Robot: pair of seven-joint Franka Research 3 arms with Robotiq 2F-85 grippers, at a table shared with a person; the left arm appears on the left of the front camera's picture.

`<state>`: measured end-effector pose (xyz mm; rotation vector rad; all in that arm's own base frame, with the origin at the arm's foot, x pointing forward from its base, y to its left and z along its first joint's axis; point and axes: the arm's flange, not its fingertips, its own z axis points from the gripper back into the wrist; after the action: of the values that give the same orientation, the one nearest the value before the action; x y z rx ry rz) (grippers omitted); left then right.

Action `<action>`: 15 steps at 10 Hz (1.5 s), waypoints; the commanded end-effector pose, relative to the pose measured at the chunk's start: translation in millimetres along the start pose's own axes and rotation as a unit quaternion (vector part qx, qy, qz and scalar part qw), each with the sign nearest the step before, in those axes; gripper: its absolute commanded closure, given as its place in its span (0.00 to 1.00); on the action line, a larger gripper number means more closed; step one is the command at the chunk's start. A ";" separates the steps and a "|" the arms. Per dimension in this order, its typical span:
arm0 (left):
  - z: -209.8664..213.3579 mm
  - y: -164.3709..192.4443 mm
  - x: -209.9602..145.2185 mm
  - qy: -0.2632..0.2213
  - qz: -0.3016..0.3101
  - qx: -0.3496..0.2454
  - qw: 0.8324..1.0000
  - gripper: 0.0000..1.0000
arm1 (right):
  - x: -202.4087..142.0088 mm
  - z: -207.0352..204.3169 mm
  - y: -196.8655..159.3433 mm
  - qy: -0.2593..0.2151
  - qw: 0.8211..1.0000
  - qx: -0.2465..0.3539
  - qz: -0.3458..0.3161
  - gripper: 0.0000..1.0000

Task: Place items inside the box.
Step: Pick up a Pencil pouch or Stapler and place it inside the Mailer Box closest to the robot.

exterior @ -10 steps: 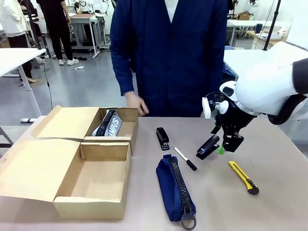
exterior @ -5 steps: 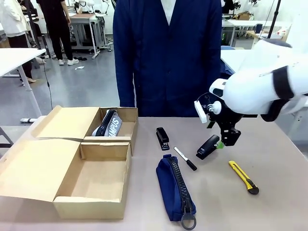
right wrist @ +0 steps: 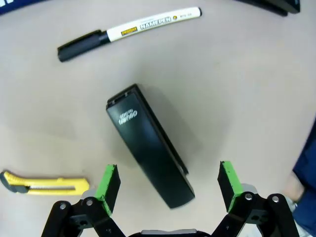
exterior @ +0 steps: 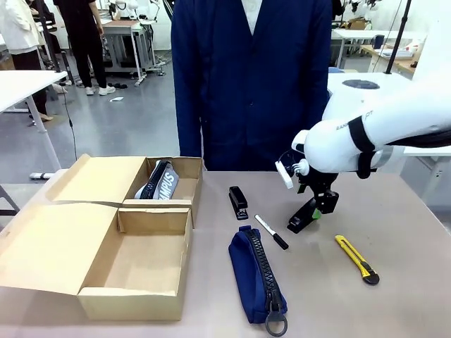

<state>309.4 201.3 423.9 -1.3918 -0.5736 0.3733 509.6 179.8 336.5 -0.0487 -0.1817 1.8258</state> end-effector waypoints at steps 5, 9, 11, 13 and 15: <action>-0.4 -1.6 -0.8 -0.002 -0.010 -0.010 1.000 0.00 | -8.6 -20.3 -0.6 -0.002 0.999 0.041 0.021 0.42; -0.4 -1.6 -0.8 -0.002 -0.010 -0.010 1.000 0.00 | -14.5 -19.1 2.1 -0.006 0.999 0.043 0.012 1.00; -0.4 -1.6 -0.8 -0.002 -0.010 -0.010 1.000 0.00 | -20.7 -16.6 3.9 -0.001 0.999 0.049 0.003 0.94; -0.4 -1.6 -0.8 -0.002 -0.010 -0.010 1.000 0.00 | -35.3 -4.8 11.5 -0.017 0.998 0.055 -0.021 1.00; -0.4 -1.6 -0.8 -0.002 -0.010 -0.010 1.000 0.00 | -95.4 39.3 48.8 -0.046 0.983 0.084 -0.157 1.00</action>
<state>309.5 201.6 424.1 -1.3915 -0.5742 0.3732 504.2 113.1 335.8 0.1076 -0.0716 1.6608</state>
